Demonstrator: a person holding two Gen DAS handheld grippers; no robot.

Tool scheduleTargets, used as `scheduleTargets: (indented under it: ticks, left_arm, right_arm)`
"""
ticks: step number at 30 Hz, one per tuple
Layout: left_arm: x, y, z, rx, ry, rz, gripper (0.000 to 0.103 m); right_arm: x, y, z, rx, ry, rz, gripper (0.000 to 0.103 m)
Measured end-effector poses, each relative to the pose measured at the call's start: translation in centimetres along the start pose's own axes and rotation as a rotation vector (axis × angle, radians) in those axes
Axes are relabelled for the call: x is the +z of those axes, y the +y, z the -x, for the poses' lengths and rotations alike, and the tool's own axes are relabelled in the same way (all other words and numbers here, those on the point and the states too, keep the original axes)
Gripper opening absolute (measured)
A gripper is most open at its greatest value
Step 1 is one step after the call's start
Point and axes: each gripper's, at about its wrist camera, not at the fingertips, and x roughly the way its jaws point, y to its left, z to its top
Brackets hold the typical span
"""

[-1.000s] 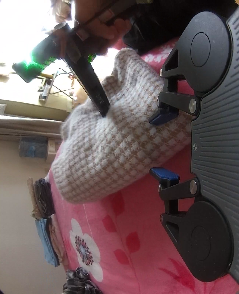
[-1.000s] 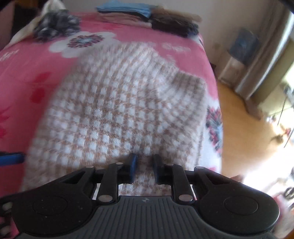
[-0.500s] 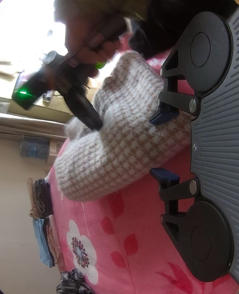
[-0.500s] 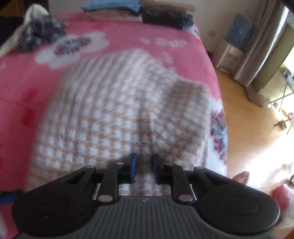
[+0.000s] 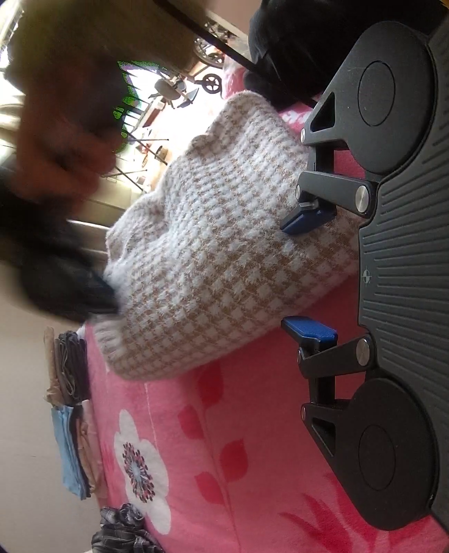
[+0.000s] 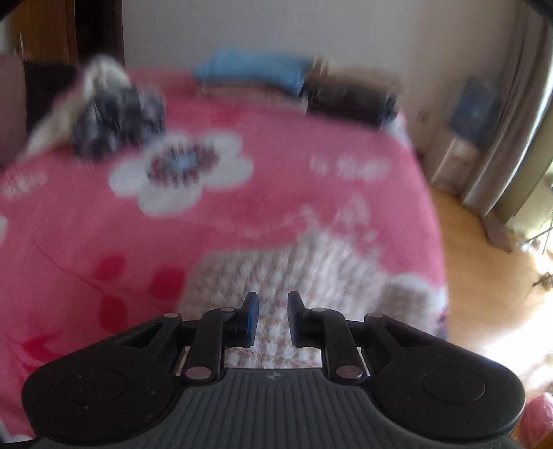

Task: Fold clothes
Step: 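Press the right gripper onto the folded cardigan's surface to flatten it, then press the right gripper along the cardigan's edge again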

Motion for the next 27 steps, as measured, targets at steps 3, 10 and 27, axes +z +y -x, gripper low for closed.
scheduleTargets:
  ticks: [3, 10, 27]
  left_arm:
    - [0.1, 0.5, -0.1, -0.017, 0.009, 0.036, 0.054]
    - [-0.1, 0.6, -0.2, -0.029, 0.022, 0.056, 0.054]
    - [-0.2, 0.3, 1.5, 0.008, -0.060, -0.016, 0.054]
  right_arm:
    - [-1.3, -1.3, -3.5, 0.004, -0.001, -0.046, 0.019]
    - [2.0, 1.1, 0.9, -0.032, -0.002, 0.096, 0.019]
    - [1.5, 2.3, 1.2, -0.024, -0.075, 0.141, 0.019]
